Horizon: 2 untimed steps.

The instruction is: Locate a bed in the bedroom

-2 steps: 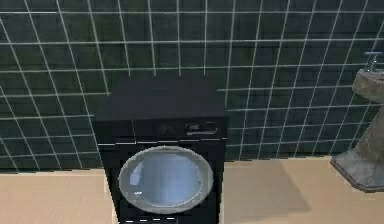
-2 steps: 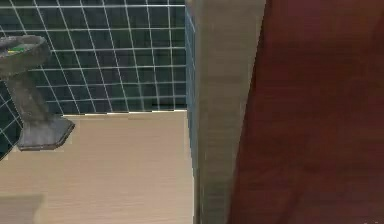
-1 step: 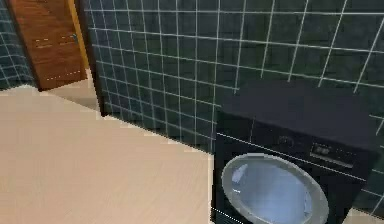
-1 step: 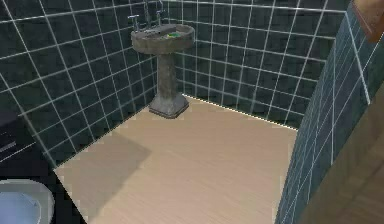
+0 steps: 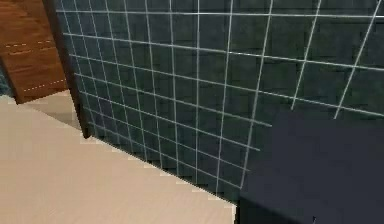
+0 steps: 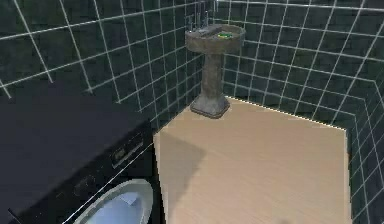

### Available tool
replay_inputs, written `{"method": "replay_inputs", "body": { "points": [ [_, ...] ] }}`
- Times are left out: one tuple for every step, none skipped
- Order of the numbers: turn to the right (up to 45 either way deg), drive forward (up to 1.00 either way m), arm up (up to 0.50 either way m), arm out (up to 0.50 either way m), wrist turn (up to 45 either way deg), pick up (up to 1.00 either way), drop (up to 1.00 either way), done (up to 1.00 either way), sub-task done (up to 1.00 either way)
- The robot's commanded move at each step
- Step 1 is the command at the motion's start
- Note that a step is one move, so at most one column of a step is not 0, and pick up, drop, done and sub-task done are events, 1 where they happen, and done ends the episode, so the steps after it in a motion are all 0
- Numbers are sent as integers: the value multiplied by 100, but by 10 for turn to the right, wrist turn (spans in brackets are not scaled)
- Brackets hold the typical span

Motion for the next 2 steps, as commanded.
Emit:
{"method": "replay_inputs", "body": {
  "points": [
    [-420, 0, 0, 0, 0, 0, 0, 0, 0],
    [0, 100, 0, 0, 0, 0, 0, 0, 0]
  ]
}}
